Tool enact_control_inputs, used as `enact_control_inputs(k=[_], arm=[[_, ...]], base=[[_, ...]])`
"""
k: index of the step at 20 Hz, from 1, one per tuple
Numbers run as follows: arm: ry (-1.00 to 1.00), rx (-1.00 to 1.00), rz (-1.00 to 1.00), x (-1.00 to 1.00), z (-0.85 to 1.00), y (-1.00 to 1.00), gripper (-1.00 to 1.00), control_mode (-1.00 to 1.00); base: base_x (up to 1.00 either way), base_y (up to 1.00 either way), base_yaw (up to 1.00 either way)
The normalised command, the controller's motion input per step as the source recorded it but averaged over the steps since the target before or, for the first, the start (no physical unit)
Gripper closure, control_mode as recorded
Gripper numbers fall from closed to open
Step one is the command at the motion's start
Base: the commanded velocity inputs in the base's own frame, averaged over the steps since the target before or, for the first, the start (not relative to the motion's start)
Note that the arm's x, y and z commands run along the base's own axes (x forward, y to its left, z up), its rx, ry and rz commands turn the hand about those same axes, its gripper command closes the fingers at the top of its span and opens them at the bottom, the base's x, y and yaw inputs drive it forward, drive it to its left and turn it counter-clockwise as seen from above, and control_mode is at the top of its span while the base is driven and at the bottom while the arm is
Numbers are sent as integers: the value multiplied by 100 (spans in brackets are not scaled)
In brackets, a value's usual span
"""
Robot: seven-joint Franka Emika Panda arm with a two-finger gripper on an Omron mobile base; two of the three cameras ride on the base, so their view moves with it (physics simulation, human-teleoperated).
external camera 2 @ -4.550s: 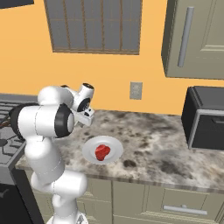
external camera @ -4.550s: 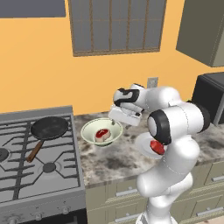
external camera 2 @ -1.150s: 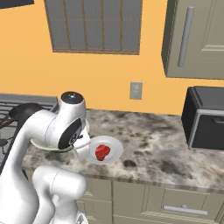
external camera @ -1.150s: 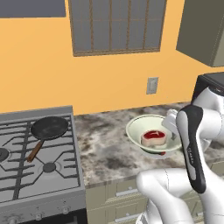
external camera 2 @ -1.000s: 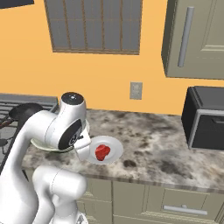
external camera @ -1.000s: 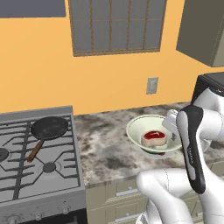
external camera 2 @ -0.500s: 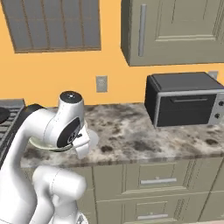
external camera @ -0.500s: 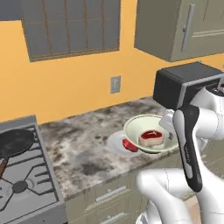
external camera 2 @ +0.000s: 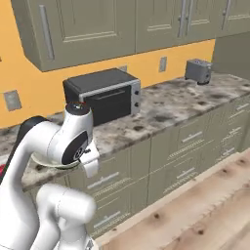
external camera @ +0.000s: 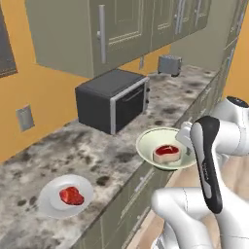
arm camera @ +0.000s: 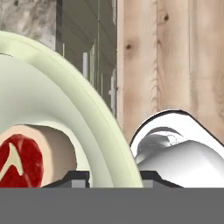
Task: Place one of the steaks on the plate and the other in the bowl. Then place the bowl in the fridge.
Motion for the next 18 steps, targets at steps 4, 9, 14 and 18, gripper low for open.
enact_control_inputs(k=[4,9,14,18], arm=[[0,0,0,0,0,0,100,100],[0,0,0,0,0,0,100,100],[0,0,0,0,0,0,100,100],[0,0,0,0,0,0,100,100]], base=[[1,-89,-78],[20,-76,-74],[31,-58,-75],[33,-42,-74]])
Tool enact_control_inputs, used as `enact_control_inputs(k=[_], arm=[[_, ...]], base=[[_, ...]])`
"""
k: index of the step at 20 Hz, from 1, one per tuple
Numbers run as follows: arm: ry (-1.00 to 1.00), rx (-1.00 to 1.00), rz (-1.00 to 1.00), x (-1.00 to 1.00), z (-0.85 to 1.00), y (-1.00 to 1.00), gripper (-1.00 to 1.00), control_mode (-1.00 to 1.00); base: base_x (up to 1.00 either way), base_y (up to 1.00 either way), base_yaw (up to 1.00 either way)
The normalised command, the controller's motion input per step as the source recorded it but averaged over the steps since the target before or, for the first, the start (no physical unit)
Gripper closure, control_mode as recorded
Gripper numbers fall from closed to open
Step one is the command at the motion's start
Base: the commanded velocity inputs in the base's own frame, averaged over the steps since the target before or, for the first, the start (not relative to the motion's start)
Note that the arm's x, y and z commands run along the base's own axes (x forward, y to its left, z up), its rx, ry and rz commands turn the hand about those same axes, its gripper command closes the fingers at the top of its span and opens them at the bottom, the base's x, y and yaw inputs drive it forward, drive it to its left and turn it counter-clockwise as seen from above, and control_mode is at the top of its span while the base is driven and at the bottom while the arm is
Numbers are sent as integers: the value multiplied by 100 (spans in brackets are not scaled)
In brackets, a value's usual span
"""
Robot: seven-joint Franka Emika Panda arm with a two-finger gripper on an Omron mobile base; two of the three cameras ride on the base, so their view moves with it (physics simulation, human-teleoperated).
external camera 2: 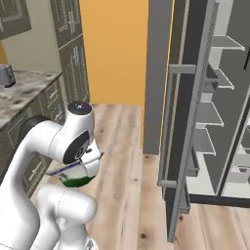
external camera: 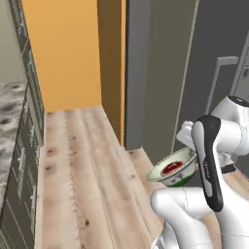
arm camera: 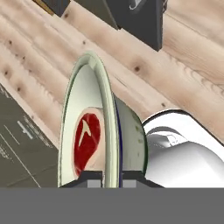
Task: Place one of the steaks on the plate and the other in the bowl. Then place the bowl in the fridge.
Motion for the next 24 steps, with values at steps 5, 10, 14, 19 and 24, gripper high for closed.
enact_control_inputs(k=[5,10,14,19,24], arm=[[0,0,0,0,0,0,100,100],[-8,2,-4,0,-1,4,100,-100],[-27,21,-2,-3,-1,0,100,-100],[-41,44,0,0,7,-10,100,-100],[-45,39,3,-3,51,-25,100,-100]], base=[[32,11,-51],[0,11,-11],[0,0,0],[0,0,0],[0,0,0]])
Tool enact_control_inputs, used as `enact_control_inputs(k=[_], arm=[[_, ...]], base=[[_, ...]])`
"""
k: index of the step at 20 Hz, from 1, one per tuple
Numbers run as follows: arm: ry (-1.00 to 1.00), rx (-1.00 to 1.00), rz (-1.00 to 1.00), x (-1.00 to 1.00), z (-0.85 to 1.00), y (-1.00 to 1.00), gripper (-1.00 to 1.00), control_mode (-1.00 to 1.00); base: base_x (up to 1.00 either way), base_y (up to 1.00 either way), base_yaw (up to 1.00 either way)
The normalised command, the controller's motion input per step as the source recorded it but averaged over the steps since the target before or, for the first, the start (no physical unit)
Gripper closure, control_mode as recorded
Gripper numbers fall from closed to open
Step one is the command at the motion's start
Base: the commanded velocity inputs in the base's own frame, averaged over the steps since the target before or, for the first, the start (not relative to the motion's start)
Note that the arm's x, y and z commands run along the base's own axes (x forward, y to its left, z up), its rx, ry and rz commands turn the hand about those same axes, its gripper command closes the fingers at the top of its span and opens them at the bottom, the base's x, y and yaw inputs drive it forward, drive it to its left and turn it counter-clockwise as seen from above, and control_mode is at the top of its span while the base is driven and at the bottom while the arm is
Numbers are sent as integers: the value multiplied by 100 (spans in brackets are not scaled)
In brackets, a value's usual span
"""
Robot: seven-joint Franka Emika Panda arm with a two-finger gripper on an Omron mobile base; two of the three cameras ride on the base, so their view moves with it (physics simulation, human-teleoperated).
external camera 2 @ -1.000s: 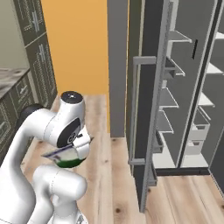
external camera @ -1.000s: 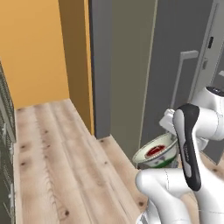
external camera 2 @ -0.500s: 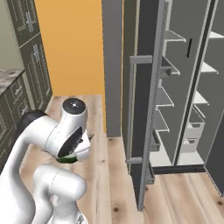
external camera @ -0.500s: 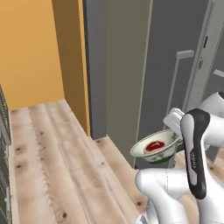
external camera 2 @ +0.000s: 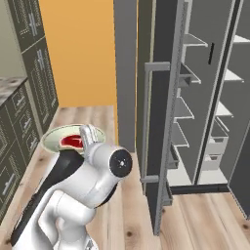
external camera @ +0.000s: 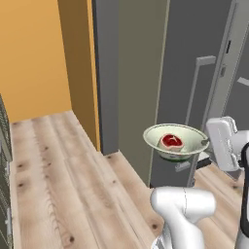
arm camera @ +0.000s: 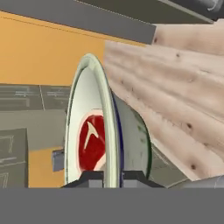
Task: Place one of the steaks on the plate and the other in the bowl. Then place the bowl in the fridge.
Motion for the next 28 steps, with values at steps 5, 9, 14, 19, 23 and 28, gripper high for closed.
enact_control_inputs(k=[5,9,14,19,23,28], arm=[[-20,31,1,-21,76,-45,100,-100],[10,-1,2,-44,29,-13,100,-100],[0,-11,-3,0,-35,2,100,-100],[-12,1,-1,4,-28,16,100,-100],[0,0,0,0,0,0,100,-100],[0,0,0,0,0,0,100,100]], base=[[0,0,0],[0,0,0],[0,0,0],[0,0,0],[0,0,0],[9,4,-14]])
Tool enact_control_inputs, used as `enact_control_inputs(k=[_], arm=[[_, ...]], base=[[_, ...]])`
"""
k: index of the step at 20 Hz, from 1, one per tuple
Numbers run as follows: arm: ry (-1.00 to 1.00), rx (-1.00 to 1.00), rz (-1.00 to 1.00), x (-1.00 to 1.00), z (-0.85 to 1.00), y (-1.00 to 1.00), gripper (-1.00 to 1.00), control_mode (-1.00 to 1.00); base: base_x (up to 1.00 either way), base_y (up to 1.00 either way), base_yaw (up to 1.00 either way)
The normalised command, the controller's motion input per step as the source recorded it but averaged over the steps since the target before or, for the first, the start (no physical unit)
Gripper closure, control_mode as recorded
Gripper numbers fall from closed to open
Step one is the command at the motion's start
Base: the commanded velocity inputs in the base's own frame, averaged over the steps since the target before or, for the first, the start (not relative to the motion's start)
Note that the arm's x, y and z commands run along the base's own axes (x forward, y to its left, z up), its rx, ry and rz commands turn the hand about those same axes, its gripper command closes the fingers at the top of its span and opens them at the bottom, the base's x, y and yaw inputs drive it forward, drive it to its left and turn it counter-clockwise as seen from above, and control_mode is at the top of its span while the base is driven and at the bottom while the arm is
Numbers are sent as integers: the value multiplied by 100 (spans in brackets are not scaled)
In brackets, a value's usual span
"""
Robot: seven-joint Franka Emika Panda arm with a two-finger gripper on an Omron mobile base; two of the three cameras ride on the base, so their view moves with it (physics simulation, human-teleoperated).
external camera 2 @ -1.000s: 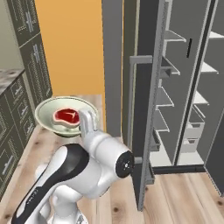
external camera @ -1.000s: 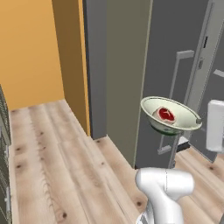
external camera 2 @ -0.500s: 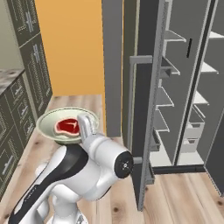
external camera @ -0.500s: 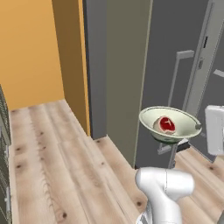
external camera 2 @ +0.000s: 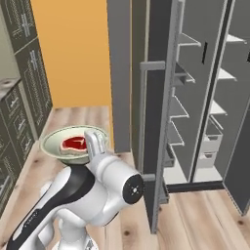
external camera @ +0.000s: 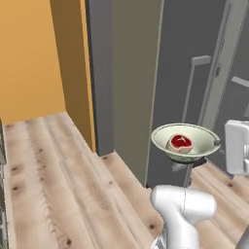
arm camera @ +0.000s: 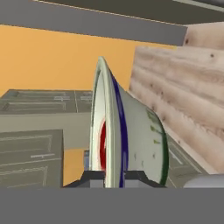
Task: Place one of the steaks on the plate and the other in the bowl. Then place the bowl in the fridge.
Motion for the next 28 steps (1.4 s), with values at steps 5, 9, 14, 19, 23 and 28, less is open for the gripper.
enact_control_inputs(k=[5,9,14,19,23,28], arm=[[0,0,0,0,0,0,100,100],[0,0,0,0,0,0,100,100],[0,0,0,0,0,0,100,100],[0,0,0,0,0,0,100,100],[0,0,0,0,0,0,100,100],[0,0,0,0,0,0,100,100]], base=[[23,5,-46],[20,18,-50],[30,21,-49],[17,21,-46],[21,24,-49],[37,25,-48]])
